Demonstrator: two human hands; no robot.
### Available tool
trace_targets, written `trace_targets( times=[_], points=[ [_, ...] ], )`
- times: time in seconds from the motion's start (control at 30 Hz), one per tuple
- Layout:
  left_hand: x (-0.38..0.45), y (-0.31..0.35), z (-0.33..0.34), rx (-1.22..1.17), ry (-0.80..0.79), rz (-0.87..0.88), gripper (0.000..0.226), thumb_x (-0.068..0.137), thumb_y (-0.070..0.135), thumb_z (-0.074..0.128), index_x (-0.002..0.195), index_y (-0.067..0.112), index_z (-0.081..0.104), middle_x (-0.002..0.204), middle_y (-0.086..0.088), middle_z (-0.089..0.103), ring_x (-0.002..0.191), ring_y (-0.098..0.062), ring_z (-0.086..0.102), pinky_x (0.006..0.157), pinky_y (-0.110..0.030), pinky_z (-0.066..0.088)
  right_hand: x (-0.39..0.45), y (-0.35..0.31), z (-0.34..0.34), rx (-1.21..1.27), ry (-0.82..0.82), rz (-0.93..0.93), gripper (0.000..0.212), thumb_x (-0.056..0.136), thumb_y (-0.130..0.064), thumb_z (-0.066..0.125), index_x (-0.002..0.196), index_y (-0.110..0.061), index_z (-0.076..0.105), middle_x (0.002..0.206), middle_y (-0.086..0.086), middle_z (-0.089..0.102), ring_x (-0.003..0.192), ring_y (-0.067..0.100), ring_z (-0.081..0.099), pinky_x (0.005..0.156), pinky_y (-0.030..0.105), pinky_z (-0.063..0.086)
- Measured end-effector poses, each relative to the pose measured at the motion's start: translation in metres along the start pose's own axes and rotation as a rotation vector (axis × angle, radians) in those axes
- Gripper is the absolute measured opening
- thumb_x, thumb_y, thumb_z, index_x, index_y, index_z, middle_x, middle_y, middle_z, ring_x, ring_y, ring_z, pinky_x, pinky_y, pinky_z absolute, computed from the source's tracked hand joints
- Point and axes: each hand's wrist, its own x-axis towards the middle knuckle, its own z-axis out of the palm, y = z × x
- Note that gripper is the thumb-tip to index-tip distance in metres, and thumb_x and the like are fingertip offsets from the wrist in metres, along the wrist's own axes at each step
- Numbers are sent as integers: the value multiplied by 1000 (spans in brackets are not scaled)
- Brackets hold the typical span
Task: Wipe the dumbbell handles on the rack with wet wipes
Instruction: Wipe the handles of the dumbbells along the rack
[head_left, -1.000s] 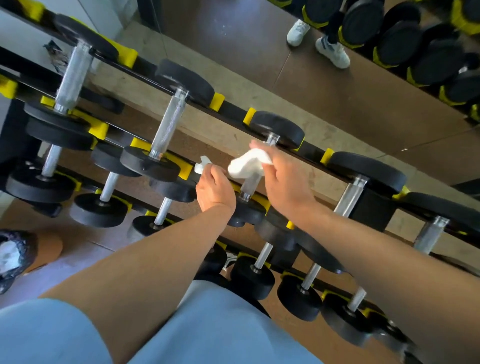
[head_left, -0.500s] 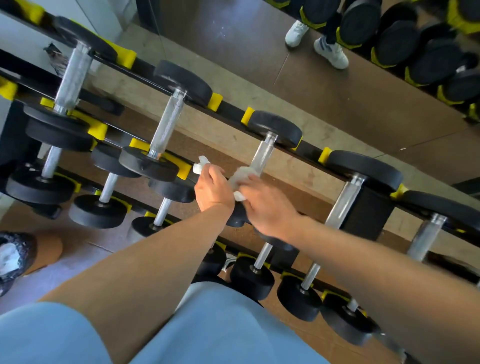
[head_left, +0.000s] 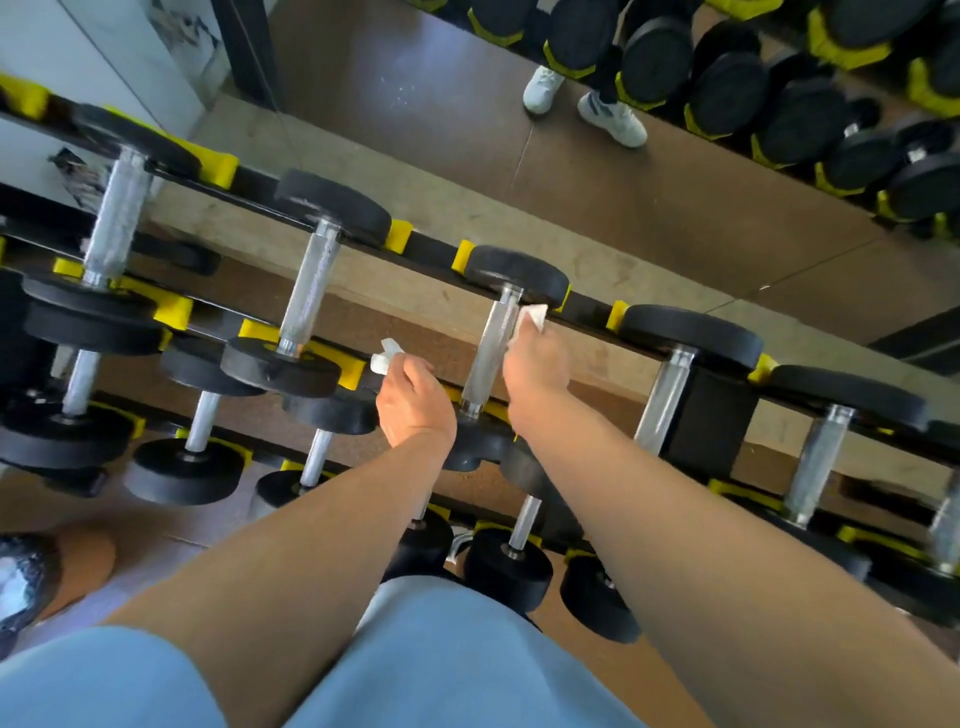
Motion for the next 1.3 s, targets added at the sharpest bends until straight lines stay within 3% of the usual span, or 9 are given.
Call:
trace_targets(
  times=[0.07, 0.2, 0.37, 0.47, 0.67, 0.83, 0.93, 1.17, 1.3],
  points=[
    [1, 2, 0, 11, -1, -1, 36, 105, 27, 28, 105, 15, 61, 97, -3, 60, 86, -14, 55, 75, -31, 42, -6, 0, 22, -165, -52, -168, 42, 108, -36, 31, 135, -10, 51, 129, 9, 58, 122, 29, 55, 88, 27, 38],
    [4, 0, -1, 62, -20, 5, 38, 105, 27, 27, 103, 15, 63, 94, -3, 61, 83, -17, 56, 72, -33, 44, -13, 29, 33, -227, -155, -385, 58, 107, -44, 23, 158, -17, 21, 164, 5, 20, 150, 20, 22, 118, 27, 17],
    [5, 1, -2, 56, -38, 17, 38, 103, 26, 27, 102, 13, 63, 94, -5, 61, 84, -23, 54, 75, -36, 40, 1, 36, 20, -40, 6, -255, 40, 96, -41, 61, 133, -25, 59, 128, -6, 66, 119, 14, 60, 85, 13, 41],
    [6, 1, -2, 81, -45, 28, 37, 103, 26, 27, 102, 15, 63, 93, -4, 61, 84, -22, 54, 75, -35, 39, 9, 26, 29, -125, -52, -201, 47, 87, -46, 71, 126, -21, 62, 118, -4, 68, 104, 13, 62, 75, 20, 41],
    [8, 1, 0, 97, -63, 34, 36, 103, 26, 29, 97, 16, 63, 90, -4, 61, 82, -23, 56, 74, -36, 43, 16, 13, 41, -144, 152, -190, 39, 104, -42, 44, 122, -12, 63, 116, 7, 68, 108, 23, 65, 58, 15, 35],
    [9, 1, 0, 96, -79, 41, 35, 103, 25, 31, 97, 14, 64, 90, -5, 61, 80, -20, 55, 72, -33, 40, 15, -3, 43, -107, 288, -108, 36, 107, -31, 40, 119, -9, 65, 118, 11, 68, 110, 23, 64, 72, 21, 39],
    [10, 1, -1, 93, -86, 47, 35, 102, 24, 32, 95, 14, 64, 88, -5, 61, 80, -22, 55, 72, -34, 39, 11, 7, 32, -313, 243, -270, 29, 107, -26, 41, 112, -12, 65, 103, 7, 67, 103, 23, 65, 70, 23, 38],
    [11, 1, -3, 104, -108, 48, 35, 103, 24, 32, 99, 12, 65, 91, -5, 61, 81, -21, 51, 74, -32, 34, -11, 49, -13, -974, -238, -324, 18, 96, -11, 58, 112, -11, 66, 92, 2, 64, 92, 23, 67, 69, 26, 47],
    [9, 3, -4, 80, -134, 40, 36, 103, 23, 31, 101, 11, 65, 93, -6, 62, 83, -20, 52, 75, -32, 34, 6, 15, -22, -463, -74, -146, 23, 101, -19, 50, 114, -16, 69, 103, 7, 68, 84, 17, 61, 62, 27, 44]
  ],
)
